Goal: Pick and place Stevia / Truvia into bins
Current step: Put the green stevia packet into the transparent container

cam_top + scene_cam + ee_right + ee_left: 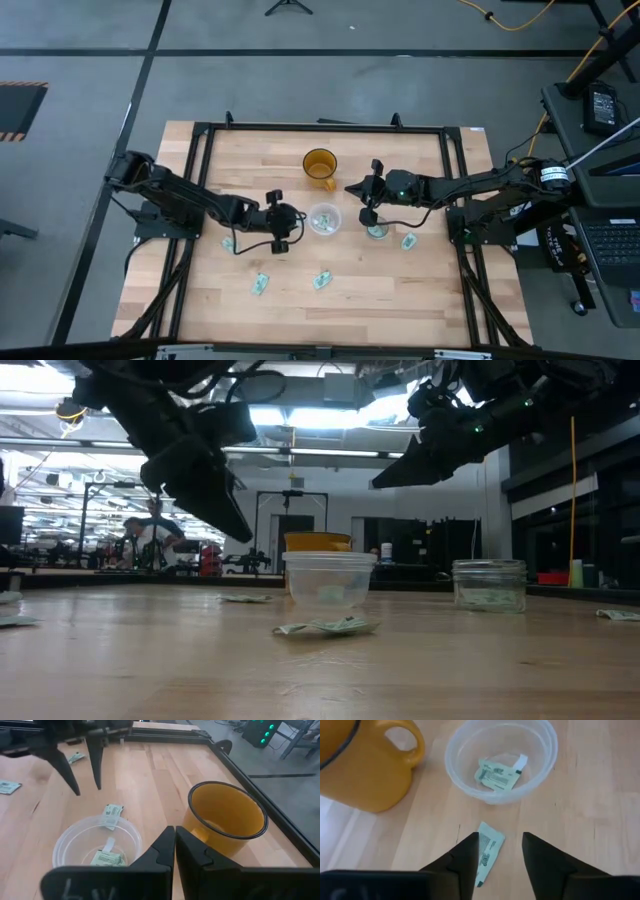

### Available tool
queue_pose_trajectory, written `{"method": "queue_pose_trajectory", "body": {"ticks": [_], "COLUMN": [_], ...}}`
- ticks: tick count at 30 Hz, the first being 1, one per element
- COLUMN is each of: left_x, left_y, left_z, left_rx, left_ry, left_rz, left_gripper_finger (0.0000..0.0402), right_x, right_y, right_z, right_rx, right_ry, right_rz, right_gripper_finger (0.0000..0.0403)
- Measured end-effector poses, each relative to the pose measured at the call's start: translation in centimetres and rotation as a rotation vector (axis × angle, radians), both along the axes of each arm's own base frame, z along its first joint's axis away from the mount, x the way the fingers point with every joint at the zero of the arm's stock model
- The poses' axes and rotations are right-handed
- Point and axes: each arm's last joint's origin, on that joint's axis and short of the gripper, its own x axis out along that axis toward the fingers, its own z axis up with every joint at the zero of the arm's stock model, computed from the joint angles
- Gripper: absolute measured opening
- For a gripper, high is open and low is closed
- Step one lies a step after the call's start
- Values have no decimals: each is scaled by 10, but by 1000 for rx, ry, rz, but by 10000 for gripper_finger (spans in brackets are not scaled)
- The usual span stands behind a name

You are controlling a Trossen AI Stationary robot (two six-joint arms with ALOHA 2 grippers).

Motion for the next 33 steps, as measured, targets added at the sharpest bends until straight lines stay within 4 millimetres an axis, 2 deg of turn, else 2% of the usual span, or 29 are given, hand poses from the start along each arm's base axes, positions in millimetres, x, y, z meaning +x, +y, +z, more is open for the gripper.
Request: {"method": "queue_pose_trajectory", "body": {"ticks": [7,15,29,33], "left_x": [12,17,23,23], "left_y": [-2,3,30,35], "left_z": [-22,-47,-52,-52], "left_rx": [3,-21,-112,-132], "left_ry": [18,108,121,124], "left_rz": [-1,-6,6,16], "left_gripper_finger": [182,187,186,176], "right_x": [0,-1,-1,-1], "right_y": [0,0,0,0], "right_z": [0,-1,-2,-2], "right_rx": [-1,-4,-4,-4], "right_ry": [1,17,30,30], "right_rz": [0,2,2,2], "right_gripper_finger": [19,19,19,19]}}
